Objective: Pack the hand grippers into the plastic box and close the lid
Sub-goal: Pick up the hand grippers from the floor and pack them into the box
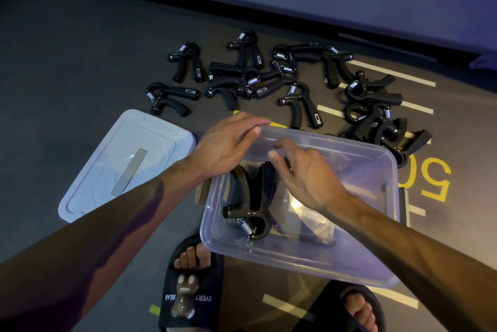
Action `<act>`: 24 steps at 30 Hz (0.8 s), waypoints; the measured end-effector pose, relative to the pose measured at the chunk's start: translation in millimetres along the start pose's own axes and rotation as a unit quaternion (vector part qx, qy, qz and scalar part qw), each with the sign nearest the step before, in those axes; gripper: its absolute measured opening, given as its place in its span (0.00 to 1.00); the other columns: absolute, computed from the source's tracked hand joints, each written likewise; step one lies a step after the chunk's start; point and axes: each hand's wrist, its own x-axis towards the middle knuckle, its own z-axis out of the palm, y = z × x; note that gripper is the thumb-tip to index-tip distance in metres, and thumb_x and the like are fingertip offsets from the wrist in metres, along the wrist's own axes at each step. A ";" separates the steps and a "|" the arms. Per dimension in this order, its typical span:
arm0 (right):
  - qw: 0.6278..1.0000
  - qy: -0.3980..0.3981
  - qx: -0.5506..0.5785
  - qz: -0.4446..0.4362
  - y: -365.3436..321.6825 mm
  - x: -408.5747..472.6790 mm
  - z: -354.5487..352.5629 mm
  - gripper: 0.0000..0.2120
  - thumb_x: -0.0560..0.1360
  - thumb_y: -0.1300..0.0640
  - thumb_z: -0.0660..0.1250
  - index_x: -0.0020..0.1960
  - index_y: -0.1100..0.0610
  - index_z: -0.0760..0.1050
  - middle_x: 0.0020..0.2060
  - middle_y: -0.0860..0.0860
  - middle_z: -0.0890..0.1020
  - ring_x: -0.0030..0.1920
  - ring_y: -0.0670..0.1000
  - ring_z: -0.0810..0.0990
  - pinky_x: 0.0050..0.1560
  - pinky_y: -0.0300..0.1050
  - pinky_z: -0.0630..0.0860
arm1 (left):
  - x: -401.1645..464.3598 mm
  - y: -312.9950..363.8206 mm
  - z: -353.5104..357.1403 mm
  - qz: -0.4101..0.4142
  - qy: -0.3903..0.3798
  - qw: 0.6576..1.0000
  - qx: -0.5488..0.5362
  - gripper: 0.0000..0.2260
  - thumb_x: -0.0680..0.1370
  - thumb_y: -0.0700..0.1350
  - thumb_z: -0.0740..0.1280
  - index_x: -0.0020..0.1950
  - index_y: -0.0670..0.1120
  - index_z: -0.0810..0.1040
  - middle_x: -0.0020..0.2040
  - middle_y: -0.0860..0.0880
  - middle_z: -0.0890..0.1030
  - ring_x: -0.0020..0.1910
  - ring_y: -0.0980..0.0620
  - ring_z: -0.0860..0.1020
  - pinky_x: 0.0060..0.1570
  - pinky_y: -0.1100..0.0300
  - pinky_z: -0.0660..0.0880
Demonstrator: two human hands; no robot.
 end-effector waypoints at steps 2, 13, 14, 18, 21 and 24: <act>0.999 0.032 0.017 -0.027 -6.8 8.2 -15.2 0.19 0.82 0.39 0.48 0.51 0.50 0.72 0.35 0.52 0.82 0.38 0.59 0.82 0.42 0.54 0.78 | 3.5 -6.0 -6.3 -0.028 -0.021 0.997 -0.065 0.17 0.85 0.58 0.54 0.67 0.58 0.77 0.57 0.51 0.82 0.58 0.50 0.80 0.59 0.46 0.75; 0.992 0.088 0.051 -0.068 -6.3 69.2 -37.7 0.15 0.83 0.47 0.54 0.49 0.55 0.75 0.36 0.52 0.81 0.40 0.55 0.79 0.43 0.54 0.75 | 3.2 -117.3 -39.6 -0.258 -0.062 0.915 0.304 0.20 0.74 0.43 0.64 0.64 0.57 0.81 0.71 0.48 0.72 0.69 0.39 0.65 0.67 0.47 0.66; 0.993 0.082 0.054 -0.066 -4.0 73.2 -36.2 0.15 0.83 0.47 0.54 0.50 0.55 0.75 0.37 0.52 0.82 0.41 0.55 0.78 0.44 0.54 0.75 | 3.4 -120.1 -40.2 -0.248 -0.062 0.908 0.332 0.22 0.73 0.41 0.65 0.66 0.55 0.79 0.73 0.48 0.70 0.71 0.40 0.63 0.68 0.47 0.64; 0.993 0.068 0.075 -0.064 1.4 82.4 -30.5 0.14 0.83 0.49 0.55 0.50 0.55 0.76 0.39 0.52 0.82 0.41 0.54 0.78 0.46 0.54 0.74 | 6.6 -140.9 -40.0 -0.216 -0.082 0.898 0.374 0.21 0.73 0.42 0.67 0.67 0.47 0.79 0.79 0.49 0.62 0.79 0.41 0.55 0.74 0.45 0.56; 0.993 0.060 0.082 -0.063 2.6 85.2 -26.0 0.14 0.83 0.50 0.56 0.50 0.55 0.76 0.39 0.51 0.82 0.40 0.53 0.77 0.46 0.53 0.73 | 15.7 -154.6 -46.9 -0.190 -0.106 0.904 0.367 0.16 0.74 0.41 0.66 0.61 0.46 0.82 0.80 0.51 0.63 0.80 0.44 0.54 0.75 0.47 0.55; 0.993 0.049 0.089 -0.056 4.1 86.3 -22.8 0.13 0.83 0.50 0.56 0.50 0.55 0.77 0.39 0.50 0.82 0.39 0.51 0.76 0.44 0.51 0.72 | 25.9 -162.8 -59.3 -0.160 -0.113 0.925 0.327 0.15 0.71 0.36 0.65 0.54 0.50 0.82 0.74 0.50 0.73 0.76 0.45 0.63 0.70 0.49 0.64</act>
